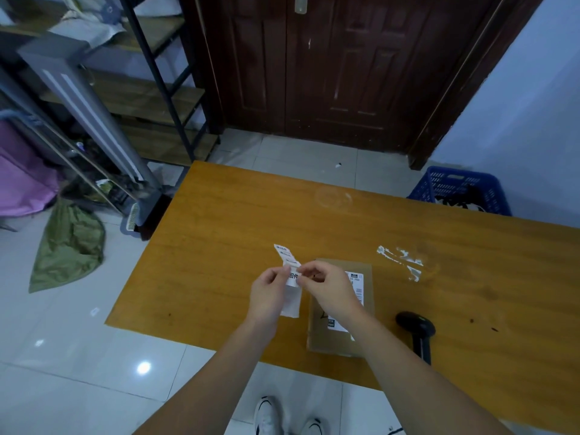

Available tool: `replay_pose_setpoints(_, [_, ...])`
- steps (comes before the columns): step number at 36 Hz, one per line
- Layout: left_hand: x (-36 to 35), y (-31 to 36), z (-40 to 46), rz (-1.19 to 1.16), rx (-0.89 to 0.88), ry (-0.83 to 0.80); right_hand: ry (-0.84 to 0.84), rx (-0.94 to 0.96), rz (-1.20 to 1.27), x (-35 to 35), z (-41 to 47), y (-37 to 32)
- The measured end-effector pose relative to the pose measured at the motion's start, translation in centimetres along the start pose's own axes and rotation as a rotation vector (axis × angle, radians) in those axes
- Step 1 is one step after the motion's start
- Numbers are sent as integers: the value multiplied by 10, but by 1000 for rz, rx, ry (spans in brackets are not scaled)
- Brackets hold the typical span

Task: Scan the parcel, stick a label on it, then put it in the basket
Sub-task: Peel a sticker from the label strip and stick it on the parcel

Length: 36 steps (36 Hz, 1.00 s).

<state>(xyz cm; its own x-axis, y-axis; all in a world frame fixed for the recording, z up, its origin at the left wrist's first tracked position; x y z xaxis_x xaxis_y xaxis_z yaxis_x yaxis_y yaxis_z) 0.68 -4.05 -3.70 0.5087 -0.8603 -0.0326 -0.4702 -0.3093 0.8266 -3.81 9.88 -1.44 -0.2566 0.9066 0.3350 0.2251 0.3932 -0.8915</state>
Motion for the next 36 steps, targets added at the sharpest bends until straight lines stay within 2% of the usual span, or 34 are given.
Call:
replay_pose_setpoints(7, [-2,-3,-1,-88,86,37,31,-45,24,-4,1,0])
replay_pose_setpoints(19, [7,-3,6,-77,117,89,-2,-110,68,-1,2,0])
replay_pose_setpoints(22, [16,-1,13,70,23,99,17,-176,166,3,3,3])
replay_pose_setpoints(25, [23,1,20,268,-93,34,38,-208,219,12,3,8])
replay_pose_setpoints(30, [38,-15,42,476,-71,4,91,-267,206,28,3,22])
replay_pose_setpoints(36, [52,-39,68,684,-31,41,125,-323,259,44,-1,34])
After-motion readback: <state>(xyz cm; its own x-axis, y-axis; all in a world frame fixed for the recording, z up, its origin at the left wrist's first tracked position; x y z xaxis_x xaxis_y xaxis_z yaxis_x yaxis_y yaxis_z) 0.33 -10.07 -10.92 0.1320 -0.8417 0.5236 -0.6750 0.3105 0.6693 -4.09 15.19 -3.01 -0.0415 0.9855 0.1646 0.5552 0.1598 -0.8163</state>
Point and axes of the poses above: each hand's wrist, its own z-axis towards the middle knuckle, its own x-axis out of the back of the hand, y = z × x, the point moved 2 cm from there along z, towards the middle knuckle, and after that the axes turned 5 degrees about y, right-handed, at the moved point
